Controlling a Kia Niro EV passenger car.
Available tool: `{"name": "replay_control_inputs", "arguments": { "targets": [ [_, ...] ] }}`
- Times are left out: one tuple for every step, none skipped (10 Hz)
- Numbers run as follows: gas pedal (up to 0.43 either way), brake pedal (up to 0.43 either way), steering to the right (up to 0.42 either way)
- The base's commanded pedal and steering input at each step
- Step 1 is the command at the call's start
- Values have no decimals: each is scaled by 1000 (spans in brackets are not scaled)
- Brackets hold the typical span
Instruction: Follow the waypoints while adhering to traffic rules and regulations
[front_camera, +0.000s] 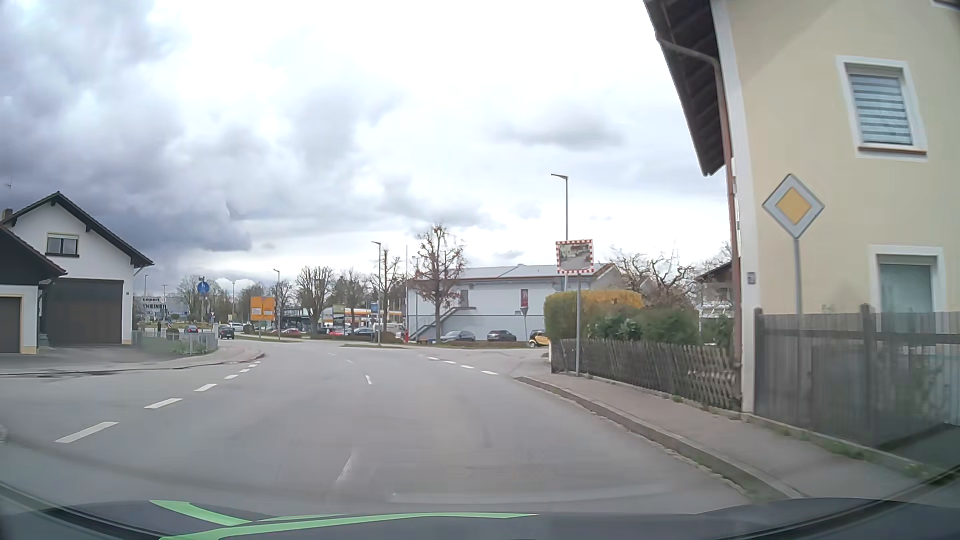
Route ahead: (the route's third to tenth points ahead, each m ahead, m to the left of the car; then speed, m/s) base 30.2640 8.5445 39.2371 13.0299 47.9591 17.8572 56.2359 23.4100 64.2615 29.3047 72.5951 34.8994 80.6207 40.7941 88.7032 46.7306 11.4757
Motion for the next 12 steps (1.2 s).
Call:
{"name": "replay_control_inputs", "arguments": {
  "targets": [
    [98, 0, -39],
    [98, 0, -43],
    [98, 0, -46],
    [98, 0, -47],
    [98, 0, -48],
    [98, 0, -49],
    [98, 0, -50],
    [98, 0, -51],
    [98, 0, -51],
    [98, 0, -53],
    [118, 0, -54],
    [110, 0, -53]
  ]
}}
